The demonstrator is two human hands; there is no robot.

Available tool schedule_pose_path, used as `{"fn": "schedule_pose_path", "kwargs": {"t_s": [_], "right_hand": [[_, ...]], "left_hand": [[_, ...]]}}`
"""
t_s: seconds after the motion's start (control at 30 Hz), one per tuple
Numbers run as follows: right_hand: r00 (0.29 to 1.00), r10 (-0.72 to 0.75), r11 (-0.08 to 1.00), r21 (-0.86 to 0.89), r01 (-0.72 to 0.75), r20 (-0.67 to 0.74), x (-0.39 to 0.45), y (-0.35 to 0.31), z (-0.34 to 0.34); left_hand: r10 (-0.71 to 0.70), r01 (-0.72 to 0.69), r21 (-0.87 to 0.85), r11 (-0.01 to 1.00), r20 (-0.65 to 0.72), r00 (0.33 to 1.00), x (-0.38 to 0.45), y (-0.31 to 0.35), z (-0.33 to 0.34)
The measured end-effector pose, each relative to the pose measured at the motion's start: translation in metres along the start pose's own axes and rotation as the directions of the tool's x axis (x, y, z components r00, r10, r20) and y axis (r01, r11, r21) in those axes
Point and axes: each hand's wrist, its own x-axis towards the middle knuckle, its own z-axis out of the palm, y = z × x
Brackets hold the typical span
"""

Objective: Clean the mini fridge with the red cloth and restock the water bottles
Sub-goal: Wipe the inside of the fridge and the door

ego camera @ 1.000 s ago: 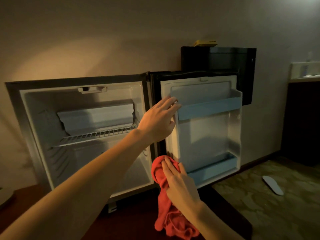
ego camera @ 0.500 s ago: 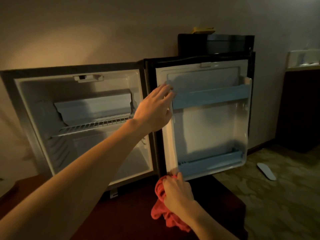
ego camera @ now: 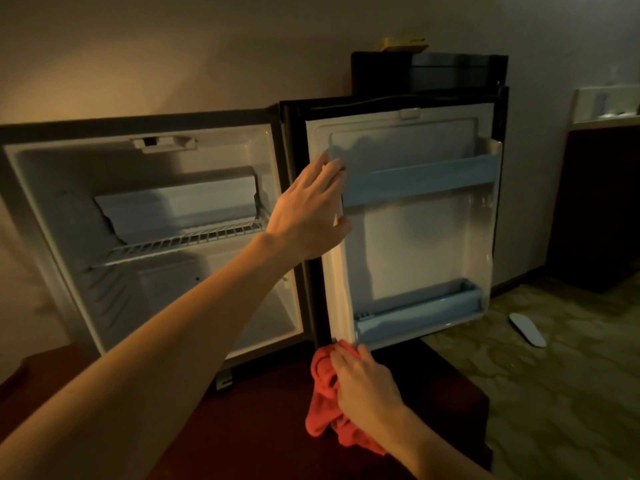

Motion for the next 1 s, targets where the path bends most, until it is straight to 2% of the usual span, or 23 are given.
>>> {"fn": "schedule_pose_path", "kwargs": {"t_s": [0.1,0.2,0.3,0.37,0.5,0.7,0.83,0.9,1.0], "right_hand": [[0.997,-0.078,0.994,0.082,0.078,-0.013,-0.012,0.011,-0.005],[0.977,-0.215,0.969,0.124,0.212,0.010,-0.036,0.026,-0.004],[0.965,-0.259,0.959,0.126,0.253,0.033,-0.041,0.030,0.001],[0.975,-0.221,0.973,0.082,0.218,0.029,-0.028,0.020,0.005],[1.000,-0.003,1.000,-0.006,0.003,-0.011,0.002,0.007,0.011],[0.999,0.044,0.998,0.041,-0.045,0.011,0.004,0.027,0.020],[0.988,0.149,0.986,0.074,-0.152,0.038,-0.001,0.050,0.010],[0.979,0.202,0.973,0.113,-0.203,0.022,-0.006,0.064,0.003],[0.978,0.209,0.967,0.149,-0.206,-0.003,-0.009,0.074,0.002]], "left_hand": [[-0.011,0.011,0.016,1.000,0.000,1.000,0.002,0.004,0.001],[-0.033,0.035,0.068,0.997,-0.029,0.999,0.006,0.015,0.005],[-0.082,0.087,0.121,0.989,-0.046,0.996,0.015,0.034,0.013],[-0.078,0.084,0.158,0.984,-0.042,0.996,0.025,0.045,0.016],[-0.065,0.084,0.203,0.976,-0.098,0.993,0.038,0.043,0.024],[0.003,0.025,0.172,0.985,-0.162,0.987,0.035,0.029,0.025],[0.045,-0.019,0.147,0.989,-0.173,0.984,0.032,0.025,0.020],[0.042,-0.019,0.120,0.993,-0.197,0.980,0.030,0.024,0.017],[0.035,-0.018,0.085,0.996,-0.197,0.980,0.028,0.023,0.012]]}}
